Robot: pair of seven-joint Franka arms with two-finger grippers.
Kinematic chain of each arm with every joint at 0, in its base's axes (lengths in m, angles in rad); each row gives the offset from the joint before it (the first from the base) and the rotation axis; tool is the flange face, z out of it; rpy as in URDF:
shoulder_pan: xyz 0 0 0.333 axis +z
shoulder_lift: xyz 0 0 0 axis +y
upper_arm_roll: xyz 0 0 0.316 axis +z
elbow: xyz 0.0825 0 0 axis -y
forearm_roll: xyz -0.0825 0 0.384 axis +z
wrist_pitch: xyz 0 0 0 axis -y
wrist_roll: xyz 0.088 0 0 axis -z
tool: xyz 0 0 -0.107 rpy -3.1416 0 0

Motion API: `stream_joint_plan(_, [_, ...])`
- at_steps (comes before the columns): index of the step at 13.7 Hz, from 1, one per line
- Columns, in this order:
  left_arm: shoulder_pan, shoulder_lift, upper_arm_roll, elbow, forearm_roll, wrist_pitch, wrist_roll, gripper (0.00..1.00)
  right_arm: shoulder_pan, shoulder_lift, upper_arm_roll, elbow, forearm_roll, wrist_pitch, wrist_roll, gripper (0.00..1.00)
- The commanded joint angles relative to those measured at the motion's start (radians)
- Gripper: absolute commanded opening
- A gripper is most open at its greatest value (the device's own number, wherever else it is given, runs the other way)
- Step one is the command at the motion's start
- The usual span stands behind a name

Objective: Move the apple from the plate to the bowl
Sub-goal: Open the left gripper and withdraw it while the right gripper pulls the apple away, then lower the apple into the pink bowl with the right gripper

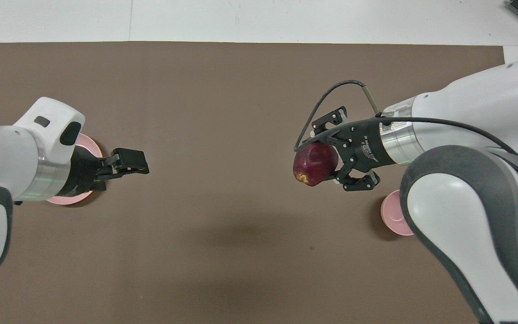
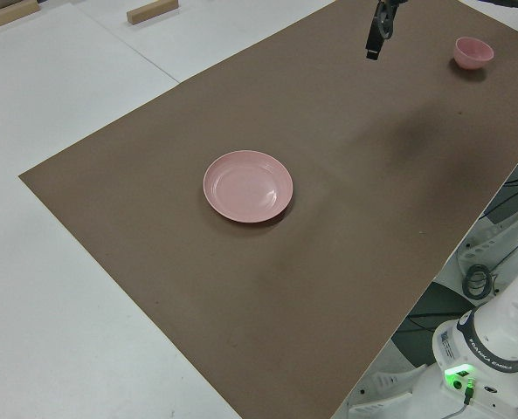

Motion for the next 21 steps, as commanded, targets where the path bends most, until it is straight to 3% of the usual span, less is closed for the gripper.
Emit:
stream_joint_plan(1, [0.063, 0.016, 0.003, 0.081, 0.121, -0.093, 0.187, 1.0, -0.03, -0.022, 0.007, -0.008, -0.108, -0.015, -0.105, 0.0])
stream_joint_plan(3, [0.105, 0.077, 0.018, 0.209, 0.149, -0.201, 0.275, 1.0, -0.035, -0.024, 0.005, -0.015, -0.208, -0.012, -0.184, 0.0])
stream_joint_plan(6, [0.146, 0.114, 0.024, 0.311, 0.218, -0.224, 0.389, 1.0, -0.119, -0.041, 0.005, -0.07, -0.267, -0.013, -0.382, 0.0])
stream_joint_plan(9, [0.136, 0.121, 0.021, 0.339, 0.328, -0.235, 0.421, 1.0, -0.176, -0.058, 0.005, -0.136, -0.359, -0.012, -0.54, 0.0])
stream_joint_plan(12, [0.145, 0.124, 0.026, 0.345, 0.316, -0.233, 0.412, 1.0, -0.237, -0.067, 0.006, -0.237, -0.425, 0.028, -0.658, 0.0])
stream_joint_plan(21, [0.153, 0.122, 0.027, 0.342, 0.307, -0.272, 0.409, 1.0, -0.277, -0.165, 0.007, -0.656, -0.437, 0.368, -0.769, 0.0])
